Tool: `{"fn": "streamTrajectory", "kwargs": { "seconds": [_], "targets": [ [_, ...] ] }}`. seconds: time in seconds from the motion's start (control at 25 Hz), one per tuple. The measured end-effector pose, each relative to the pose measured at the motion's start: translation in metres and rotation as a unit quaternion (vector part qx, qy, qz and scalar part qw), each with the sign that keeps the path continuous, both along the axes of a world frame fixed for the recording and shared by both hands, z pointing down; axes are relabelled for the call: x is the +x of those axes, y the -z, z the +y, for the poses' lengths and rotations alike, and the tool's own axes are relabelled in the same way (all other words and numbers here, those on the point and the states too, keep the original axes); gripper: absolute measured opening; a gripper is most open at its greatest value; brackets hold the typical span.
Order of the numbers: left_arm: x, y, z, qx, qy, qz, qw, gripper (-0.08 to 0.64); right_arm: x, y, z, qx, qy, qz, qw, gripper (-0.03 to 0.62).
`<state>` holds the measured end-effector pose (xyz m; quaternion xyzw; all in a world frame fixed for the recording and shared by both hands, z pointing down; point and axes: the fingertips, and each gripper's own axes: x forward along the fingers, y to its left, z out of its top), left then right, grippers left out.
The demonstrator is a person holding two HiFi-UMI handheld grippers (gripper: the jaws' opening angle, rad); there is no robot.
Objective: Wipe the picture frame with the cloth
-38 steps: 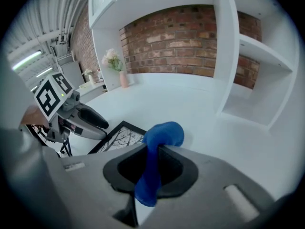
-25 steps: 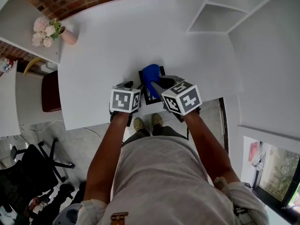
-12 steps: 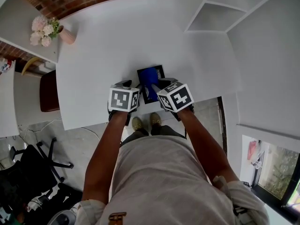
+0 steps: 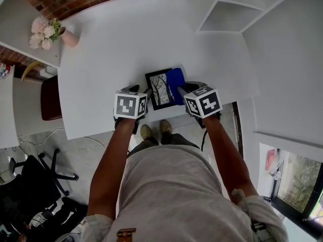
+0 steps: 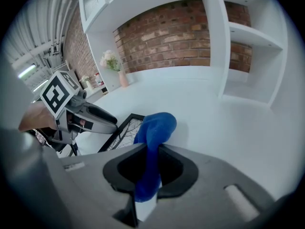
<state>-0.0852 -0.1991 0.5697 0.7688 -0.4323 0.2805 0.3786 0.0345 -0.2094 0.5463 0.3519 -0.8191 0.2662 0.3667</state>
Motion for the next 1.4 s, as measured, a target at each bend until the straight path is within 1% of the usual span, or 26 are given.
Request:
{"fn": "streamTrajectory", "kwargs": {
  "seconds": [0.16, 0.28, 0.4, 0.56, 0.76, 0.88, 1.0, 1.12, 1.28, 1.4],
  "targets": [
    [-0.001, -0.001, 0.000, 0.000, 0.001, 0.001, 1.0000, 0.193, 0.016, 0.002, 0.001, 0.005, -0.017, 0.010, 1.000, 0.052],
    [-0.001, -0.001, 0.000, 0.001, -0.002, 0.001, 1.0000, 0.193, 0.013, 0.017, 0.005, 0.020, -0.021, -0.004, 1.000, 0.052],
    [0.000, 0.000, 0.000, 0.002, -0.005, -0.002, 1.0000, 0.193, -0.004, 0.035, 0.015, 0.028, -0.016, -0.038, 0.999, 0.052],
    [0.000, 0.000, 0.000, 0.003, -0.006, -0.002, 1.0000, 0.193, -0.031, 0.047, 0.029, 0.024, -0.002, -0.076, 0.997, 0.051],
    [0.001, 0.000, 0.001, 0.003, -0.007, -0.003, 1.0000, 0.193, -0.061, 0.036, 0.049, 0.003, 0.027, -0.090, 0.996, 0.052],
    [0.001, 0.000, 0.001, 0.004, -0.007, -0.004, 1.0000, 0.193, -0.075, 0.023, 0.058, -0.019, 0.030, -0.099, 0.994, 0.052],
    [0.000, 0.000, 0.000, 0.005, -0.007, -0.004, 1.0000, 0.193, -0.080, 0.008, 0.062, -0.030, 0.028, -0.094, 0.995, 0.052],
    [0.000, 0.000, 0.000, 0.006, -0.007, -0.005, 0.9999, 0.193, -0.077, -0.002, 0.063, -0.028, 0.032, -0.076, 0.996, 0.051],
    [0.001, 0.000, 0.000, 0.007, -0.008, -0.005, 0.9999, 0.193, -0.065, -0.003, 0.061, -0.018, 0.033, -0.057, 0.998, 0.052],
    [0.000, 0.000, 0.000, 0.007, -0.009, -0.005, 0.9999, 0.193, -0.050, -0.003, 0.058, -0.011, 0.029, -0.042, 0.999, 0.052]
  ]
}}
